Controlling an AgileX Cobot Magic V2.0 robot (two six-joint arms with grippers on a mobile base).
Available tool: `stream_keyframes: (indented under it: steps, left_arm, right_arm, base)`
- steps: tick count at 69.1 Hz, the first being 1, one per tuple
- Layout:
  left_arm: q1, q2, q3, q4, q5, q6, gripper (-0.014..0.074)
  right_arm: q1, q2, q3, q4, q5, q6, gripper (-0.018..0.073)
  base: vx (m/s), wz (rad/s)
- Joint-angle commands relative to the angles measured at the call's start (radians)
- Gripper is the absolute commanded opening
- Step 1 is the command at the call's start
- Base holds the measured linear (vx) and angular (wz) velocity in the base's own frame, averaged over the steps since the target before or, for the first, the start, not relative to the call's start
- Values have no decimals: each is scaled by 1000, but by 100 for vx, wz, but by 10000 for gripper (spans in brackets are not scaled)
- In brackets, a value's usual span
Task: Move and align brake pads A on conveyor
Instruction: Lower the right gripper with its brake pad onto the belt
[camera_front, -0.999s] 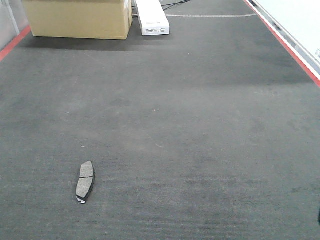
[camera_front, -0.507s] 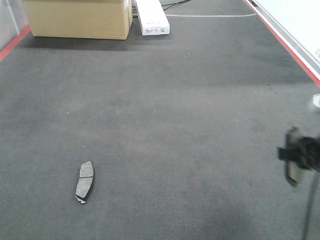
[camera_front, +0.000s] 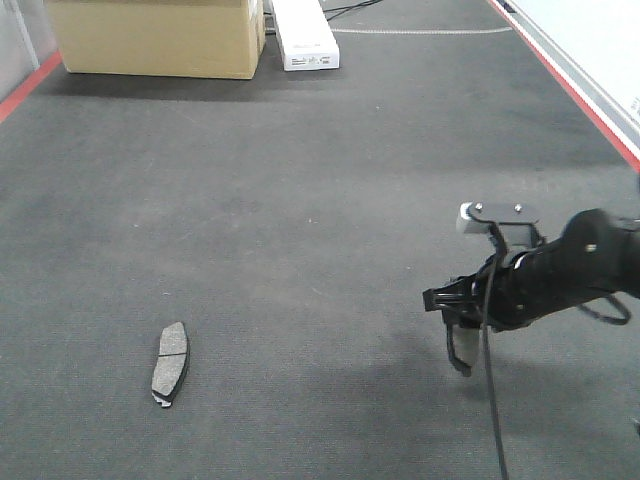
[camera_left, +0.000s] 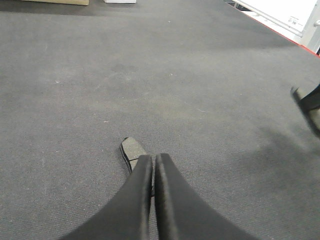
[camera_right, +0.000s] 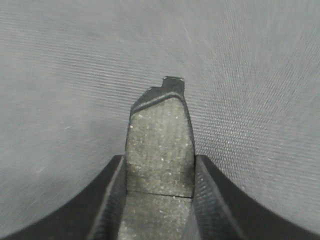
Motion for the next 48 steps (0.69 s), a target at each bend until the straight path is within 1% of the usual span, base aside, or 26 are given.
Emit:
stream_keyframes:
  steps: [1,13,21,27,37,43,48]
  left_arm:
    - [-6,6,-23,11,-73,0,-6]
    - [-6,6,-23,11,-73,0,-6]
    - [-6,6,-23,11,-73,0,-6]
    - [-6,6,-23,11,-73,0,-6]
    - [-6,6,-23,11,-73,0,-6]
    - [-6,6,-23,11,-73,0,-6]
    - [-6,6,-23,11,-73,0,-6]
  right_arm:
    - [1,0,-46,7,-49,14,118]
    - [1,57,-53,7,-52,5,127]
    - [1,76,-53,7,-51,-25,162]
    - [1,79,-53,7,-52,-28,223]
    - [1,79,-53,8,-50,-20,347]
    - [1,76,-53,8,-50,-20,396]
    - [1,57,-53,8,-37,-20,414]
  base:
    - [0,0]
    - [0,0]
    - [0,0]
    - [0,0]
    - [0,0]
    - [0,0]
    - [0,0]
